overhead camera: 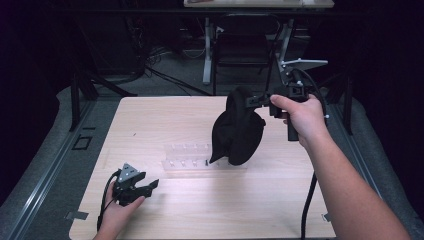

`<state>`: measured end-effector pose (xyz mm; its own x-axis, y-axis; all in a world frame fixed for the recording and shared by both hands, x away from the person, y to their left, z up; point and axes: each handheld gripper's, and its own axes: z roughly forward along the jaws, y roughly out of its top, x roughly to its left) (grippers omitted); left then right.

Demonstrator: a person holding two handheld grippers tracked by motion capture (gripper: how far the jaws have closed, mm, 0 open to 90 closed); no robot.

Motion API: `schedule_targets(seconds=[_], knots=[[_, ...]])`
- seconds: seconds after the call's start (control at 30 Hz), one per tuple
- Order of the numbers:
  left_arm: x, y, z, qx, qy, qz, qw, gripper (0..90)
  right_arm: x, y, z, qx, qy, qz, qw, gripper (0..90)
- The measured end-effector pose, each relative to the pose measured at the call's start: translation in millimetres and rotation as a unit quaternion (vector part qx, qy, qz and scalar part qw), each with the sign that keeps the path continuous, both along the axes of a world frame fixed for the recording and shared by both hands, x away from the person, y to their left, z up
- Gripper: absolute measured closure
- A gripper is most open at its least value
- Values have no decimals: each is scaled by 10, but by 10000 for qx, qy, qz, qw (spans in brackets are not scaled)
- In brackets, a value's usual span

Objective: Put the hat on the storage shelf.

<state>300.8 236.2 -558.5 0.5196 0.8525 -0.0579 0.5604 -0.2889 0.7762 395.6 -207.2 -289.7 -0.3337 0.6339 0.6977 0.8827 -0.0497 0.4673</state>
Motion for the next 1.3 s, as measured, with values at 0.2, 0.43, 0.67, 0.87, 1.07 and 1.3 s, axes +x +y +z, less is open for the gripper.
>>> schedule_targets(seconds=[0.2,0.43,0.67,0.87,1.07,1.3], knots=[[0,4,1,-3,0,0,10000,395,60,100,-69,6,36,59,10000,882],[2,5,1,-6,-4,4,10000,395,83,189,-93,17,38,113,9999,882],[0,5,3,-9,-2,-2,10000,395,95,218,-103,-24,34,112,9999,882],[-2,-4,3,-11,1,-8,10000,395,94,182,-103,-72,32,90,9999,882],[-2,-8,6,12,31,-32,10000,395,92,200,-115,-93,23,93,9999,882],[-4,-23,4,-3,-2,-53,10000,402,96,267,-155,-39,62,180,9998,882]])
